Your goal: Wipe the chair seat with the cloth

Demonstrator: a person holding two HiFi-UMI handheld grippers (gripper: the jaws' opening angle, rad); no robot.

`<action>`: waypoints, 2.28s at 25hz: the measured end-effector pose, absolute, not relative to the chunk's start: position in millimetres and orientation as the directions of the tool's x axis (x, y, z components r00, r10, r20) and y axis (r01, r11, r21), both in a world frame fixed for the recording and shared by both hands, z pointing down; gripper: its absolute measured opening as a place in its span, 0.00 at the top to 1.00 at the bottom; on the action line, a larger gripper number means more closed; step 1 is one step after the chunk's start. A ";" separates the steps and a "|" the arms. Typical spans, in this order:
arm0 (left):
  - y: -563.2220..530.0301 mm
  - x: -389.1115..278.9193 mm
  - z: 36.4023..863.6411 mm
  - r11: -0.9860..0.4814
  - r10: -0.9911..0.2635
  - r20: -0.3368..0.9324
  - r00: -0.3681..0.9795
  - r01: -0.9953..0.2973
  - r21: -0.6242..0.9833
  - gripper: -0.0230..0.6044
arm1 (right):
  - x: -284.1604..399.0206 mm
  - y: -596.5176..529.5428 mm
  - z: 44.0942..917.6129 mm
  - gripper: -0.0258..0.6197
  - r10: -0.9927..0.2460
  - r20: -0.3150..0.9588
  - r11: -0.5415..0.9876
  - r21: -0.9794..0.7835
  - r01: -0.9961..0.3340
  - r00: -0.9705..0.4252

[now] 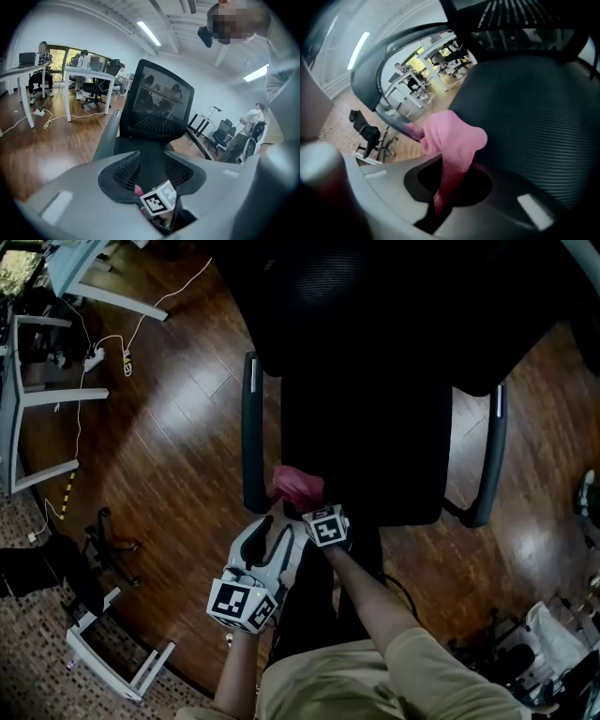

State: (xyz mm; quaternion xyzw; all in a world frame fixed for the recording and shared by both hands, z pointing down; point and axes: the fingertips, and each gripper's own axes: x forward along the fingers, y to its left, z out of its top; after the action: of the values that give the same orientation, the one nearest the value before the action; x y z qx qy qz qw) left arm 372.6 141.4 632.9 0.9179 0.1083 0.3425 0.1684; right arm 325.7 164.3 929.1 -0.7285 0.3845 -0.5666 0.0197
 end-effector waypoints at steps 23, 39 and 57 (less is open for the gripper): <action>122.7 363.3 630.1 -0.920 0.335 0.574 0.747 0.127 0.371 0.72 | 285.5 132.6 903.8 0.93 -0.681 0.729 -0.552 -0.578 -0.601 -0.076; 165.5 380.5 646.3 -0.867 0.462 0.525 0.714 0.240 0.436 0.72 | 345.4 554.3 935.9 0.93 0.078 0.965 -0.995 0.058 0.086 0.249; 118.4 359.6 646.6 -0.905 0.401 0.572 0.715 0.215 0.367 0.72 | 241.8 162.5 939.8 0.93 -0.583 0.807 -0.599 -0.501 -0.624 -0.088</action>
State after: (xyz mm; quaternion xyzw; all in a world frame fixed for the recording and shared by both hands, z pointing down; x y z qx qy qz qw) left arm 359.6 118.4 646.6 0.9157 0.1682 0.3379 0.1382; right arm 241.8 162.5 939.8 -0.6751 0.4472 -0.5865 -0.0174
